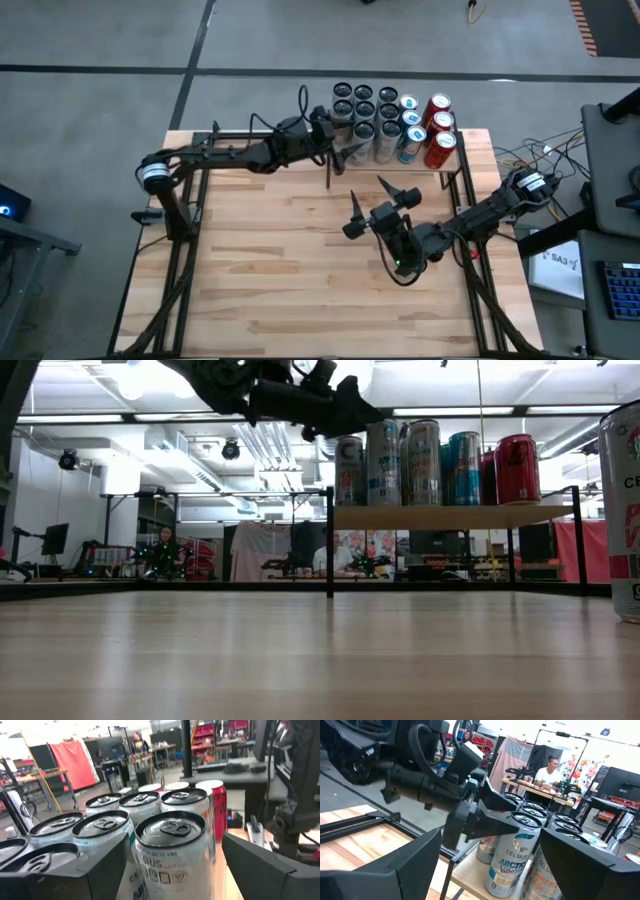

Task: Place canned beverage on shelf
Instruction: Put the white pink soda can on the shelf aligned with the other white pink soda cans

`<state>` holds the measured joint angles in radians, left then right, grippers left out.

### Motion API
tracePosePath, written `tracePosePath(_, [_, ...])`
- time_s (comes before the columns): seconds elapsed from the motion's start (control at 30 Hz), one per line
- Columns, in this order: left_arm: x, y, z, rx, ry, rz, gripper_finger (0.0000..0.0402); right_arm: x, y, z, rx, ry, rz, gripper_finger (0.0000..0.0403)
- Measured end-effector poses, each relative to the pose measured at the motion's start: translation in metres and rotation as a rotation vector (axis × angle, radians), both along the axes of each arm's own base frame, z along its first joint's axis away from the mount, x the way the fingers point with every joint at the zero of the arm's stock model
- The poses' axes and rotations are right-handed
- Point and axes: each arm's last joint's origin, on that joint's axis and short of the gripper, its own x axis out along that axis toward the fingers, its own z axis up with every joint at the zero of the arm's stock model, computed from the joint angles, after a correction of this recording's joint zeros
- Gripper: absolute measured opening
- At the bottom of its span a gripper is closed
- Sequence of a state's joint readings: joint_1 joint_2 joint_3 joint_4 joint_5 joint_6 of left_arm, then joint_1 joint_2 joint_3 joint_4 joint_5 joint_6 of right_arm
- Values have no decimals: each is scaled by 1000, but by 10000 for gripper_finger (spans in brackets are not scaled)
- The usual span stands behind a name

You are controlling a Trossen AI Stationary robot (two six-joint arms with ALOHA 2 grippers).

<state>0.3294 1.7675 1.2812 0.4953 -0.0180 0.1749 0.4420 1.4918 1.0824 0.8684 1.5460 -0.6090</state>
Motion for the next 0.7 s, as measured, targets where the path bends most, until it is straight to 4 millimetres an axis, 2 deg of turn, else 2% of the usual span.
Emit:
tracePosePath(0.2, [-17, -7, 16, 7, 96, -5, 304, -3, 7, 0, 13, -24, 21, 328])
tracePosePath(0.33, [-33, -13, 18, 2, 125, -27, 304, -6, 14, 1, 34, -47, 24, 327])
tracePosePath(0.5, [-61, -24, 16, 8, 69, -67, 304, -8, 19, 5, 59, -93, 42, 327])
tracePosePath(0.7, [-97, -39, 7, 11, -61, -78, 305, -1, 28, -5, 40, -98, 116, 327])
